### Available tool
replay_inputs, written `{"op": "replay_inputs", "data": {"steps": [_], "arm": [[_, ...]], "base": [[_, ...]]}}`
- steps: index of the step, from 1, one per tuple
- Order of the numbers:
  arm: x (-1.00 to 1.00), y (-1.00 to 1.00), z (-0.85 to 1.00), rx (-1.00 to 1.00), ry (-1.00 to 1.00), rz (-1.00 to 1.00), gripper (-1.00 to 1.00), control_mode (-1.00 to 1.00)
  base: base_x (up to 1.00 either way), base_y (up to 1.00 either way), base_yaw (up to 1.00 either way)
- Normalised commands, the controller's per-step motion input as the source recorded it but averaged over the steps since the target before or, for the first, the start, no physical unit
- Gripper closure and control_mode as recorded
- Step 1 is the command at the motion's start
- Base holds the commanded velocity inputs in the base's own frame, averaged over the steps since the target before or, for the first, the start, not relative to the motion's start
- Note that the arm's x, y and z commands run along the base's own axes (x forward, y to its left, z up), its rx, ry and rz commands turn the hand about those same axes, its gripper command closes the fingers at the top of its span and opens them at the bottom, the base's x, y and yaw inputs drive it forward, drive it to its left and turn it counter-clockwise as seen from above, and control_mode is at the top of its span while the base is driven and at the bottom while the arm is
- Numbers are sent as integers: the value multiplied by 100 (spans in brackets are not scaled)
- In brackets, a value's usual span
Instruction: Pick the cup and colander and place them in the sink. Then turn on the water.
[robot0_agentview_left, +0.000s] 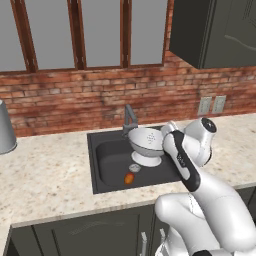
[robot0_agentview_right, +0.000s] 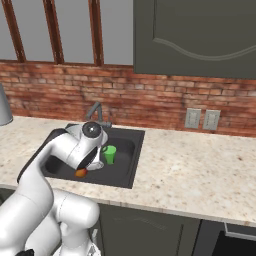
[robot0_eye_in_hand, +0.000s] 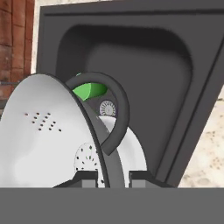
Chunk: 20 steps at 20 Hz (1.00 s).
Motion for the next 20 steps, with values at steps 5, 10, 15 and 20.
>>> {"op": "replay_inputs", "data": {"steps": [5, 10, 15, 20], "arm": [[5, 9, -7, 0, 0, 0, 100, -100], [8, 4, -8, 0, 0, 0, 100, -100], [15, 1, -8, 0, 0, 0, 100, -100], [18, 4, -9, 0, 0, 0, 100, -100]], "base": [[0, 0, 0], [0, 0, 0], [0, 0, 0], [0, 0, 0]]}}
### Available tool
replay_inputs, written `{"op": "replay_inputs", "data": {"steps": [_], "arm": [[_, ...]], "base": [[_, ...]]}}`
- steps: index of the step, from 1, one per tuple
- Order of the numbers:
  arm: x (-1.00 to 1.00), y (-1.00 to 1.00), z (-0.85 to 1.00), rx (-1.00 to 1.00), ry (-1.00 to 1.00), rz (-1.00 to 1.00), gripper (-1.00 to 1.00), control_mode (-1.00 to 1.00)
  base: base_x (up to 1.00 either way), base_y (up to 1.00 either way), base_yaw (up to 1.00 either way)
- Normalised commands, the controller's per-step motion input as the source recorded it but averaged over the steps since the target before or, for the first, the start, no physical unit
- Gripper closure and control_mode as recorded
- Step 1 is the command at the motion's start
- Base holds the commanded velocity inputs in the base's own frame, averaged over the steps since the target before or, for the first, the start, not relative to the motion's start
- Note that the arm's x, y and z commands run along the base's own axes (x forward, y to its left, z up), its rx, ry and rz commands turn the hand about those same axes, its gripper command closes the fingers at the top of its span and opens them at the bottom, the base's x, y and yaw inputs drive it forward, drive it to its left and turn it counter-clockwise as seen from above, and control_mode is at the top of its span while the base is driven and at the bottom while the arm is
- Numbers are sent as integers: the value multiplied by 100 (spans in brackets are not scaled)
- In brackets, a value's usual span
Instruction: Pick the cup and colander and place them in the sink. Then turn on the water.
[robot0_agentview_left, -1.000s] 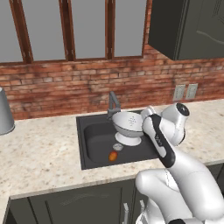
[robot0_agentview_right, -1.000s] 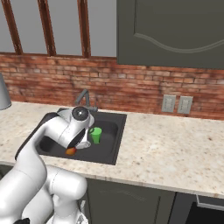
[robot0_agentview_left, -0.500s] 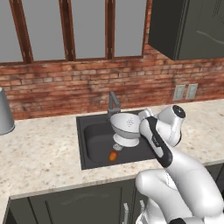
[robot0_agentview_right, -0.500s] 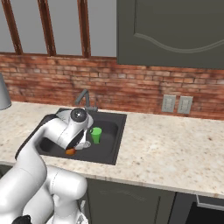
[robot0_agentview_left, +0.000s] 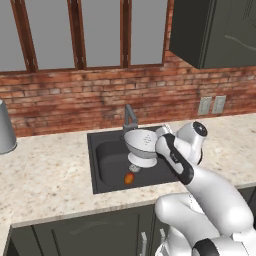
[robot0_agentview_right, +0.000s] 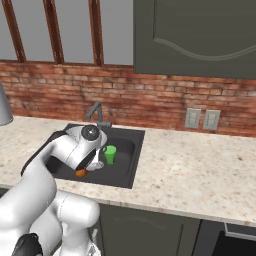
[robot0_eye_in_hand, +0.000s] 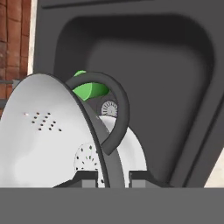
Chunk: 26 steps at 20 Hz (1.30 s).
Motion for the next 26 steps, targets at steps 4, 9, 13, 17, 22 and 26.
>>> {"op": "replay_inputs", "data": {"steps": [4, 9, 13, 17, 22, 26], "arm": [[10, 1, -10, 0, 0, 0, 100, -100], [6, 0, -11, 0, 0, 0, 100, -100], [1, 4, -15, 0, 0, 0, 100, -100], [2, 11, -16, 0, 0, 0, 100, -100], [12, 21, -18, 0, 0, 0, 100, -100], [13, 26, -18, 0, 0, 0, 100, -100]], "base": [[0, 0, 0], [0, 0, 0], [0, 0, 0], [0, 0, 0], [0, 0, 0], [0, 0, 0]]}}
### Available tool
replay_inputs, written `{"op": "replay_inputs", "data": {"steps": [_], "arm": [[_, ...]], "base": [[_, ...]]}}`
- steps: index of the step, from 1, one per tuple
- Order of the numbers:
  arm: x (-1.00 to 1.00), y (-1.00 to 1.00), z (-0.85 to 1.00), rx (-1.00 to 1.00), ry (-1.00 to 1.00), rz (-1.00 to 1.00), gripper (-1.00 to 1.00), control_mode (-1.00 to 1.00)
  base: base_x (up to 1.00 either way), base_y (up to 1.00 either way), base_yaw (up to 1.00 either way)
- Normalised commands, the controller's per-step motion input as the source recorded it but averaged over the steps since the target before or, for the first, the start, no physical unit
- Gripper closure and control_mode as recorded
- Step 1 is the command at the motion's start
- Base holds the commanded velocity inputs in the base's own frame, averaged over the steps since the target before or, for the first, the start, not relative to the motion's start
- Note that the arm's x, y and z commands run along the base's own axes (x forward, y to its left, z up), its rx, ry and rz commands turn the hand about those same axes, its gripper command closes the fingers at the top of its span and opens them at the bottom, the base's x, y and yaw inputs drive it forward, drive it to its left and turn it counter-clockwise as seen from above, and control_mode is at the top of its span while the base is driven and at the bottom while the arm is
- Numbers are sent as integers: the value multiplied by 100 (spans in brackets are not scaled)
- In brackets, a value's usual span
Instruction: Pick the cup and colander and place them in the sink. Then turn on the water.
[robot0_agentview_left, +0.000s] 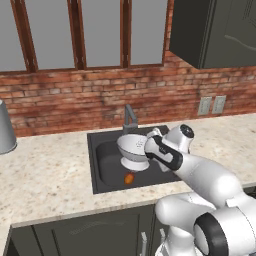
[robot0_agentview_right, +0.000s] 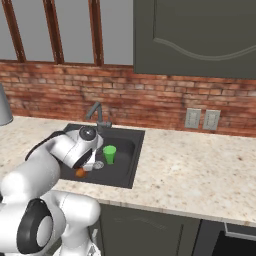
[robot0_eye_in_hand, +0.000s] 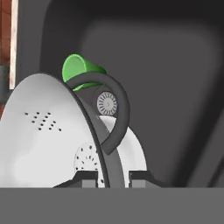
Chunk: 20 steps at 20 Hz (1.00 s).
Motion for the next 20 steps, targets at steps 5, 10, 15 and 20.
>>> {"op": "replay_inputs", "data": {"steps": [5, 10, 15, 20], "arm": [[10, 25, -17, 0, 0, 0, 100, -100], [19, 17, -13, 0, 0, 0, 100, -100], [18, 8, -17, 0, 0, 0, 100, -100], [18, 6, -20, 0, 0, 0, 100, -100]], "base": [[0, 0, 0], [0, 0, 0], [0, 0, 0], [0, 0, 0]]}}
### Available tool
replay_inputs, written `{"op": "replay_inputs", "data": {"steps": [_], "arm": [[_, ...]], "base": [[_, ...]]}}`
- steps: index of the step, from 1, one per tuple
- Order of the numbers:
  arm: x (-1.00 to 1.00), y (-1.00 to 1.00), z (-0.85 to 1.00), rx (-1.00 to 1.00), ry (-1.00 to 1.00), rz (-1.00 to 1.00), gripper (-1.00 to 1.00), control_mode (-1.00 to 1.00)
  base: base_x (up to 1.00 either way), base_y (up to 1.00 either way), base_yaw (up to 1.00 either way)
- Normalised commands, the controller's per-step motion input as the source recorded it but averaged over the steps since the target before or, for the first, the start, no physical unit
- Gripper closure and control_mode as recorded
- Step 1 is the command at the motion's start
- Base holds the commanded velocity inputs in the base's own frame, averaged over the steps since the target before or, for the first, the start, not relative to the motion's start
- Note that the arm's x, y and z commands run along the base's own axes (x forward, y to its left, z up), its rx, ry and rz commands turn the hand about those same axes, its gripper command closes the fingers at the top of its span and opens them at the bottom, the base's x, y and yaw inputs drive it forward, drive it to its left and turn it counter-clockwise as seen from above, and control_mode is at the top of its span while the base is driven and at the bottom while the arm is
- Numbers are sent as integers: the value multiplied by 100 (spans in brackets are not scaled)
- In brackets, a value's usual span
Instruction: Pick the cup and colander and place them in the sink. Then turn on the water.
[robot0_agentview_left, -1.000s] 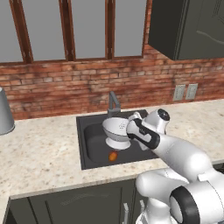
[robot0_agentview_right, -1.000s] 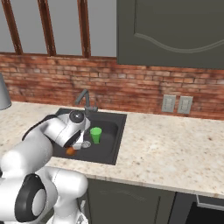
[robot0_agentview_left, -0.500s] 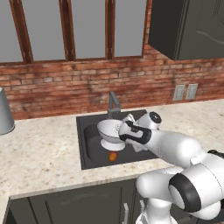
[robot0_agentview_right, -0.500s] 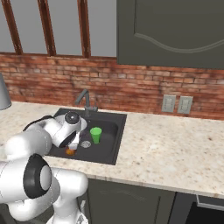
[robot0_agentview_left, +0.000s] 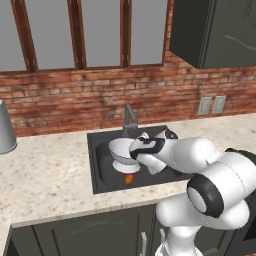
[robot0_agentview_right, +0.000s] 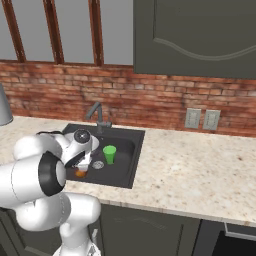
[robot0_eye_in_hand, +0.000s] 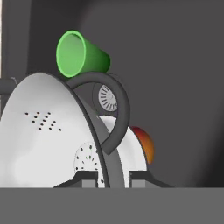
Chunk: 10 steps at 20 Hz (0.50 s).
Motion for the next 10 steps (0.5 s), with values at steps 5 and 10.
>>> {"op": "replay_inputs", "data": {"steps": [5, 10], "arm": [[23, 10, -17, 0, 0, 0, 100, -100], [22, 12, -14, 0, 0, 0, 100, -100]], "base": [[0, 0, 0], [0, 0, 0]]}}
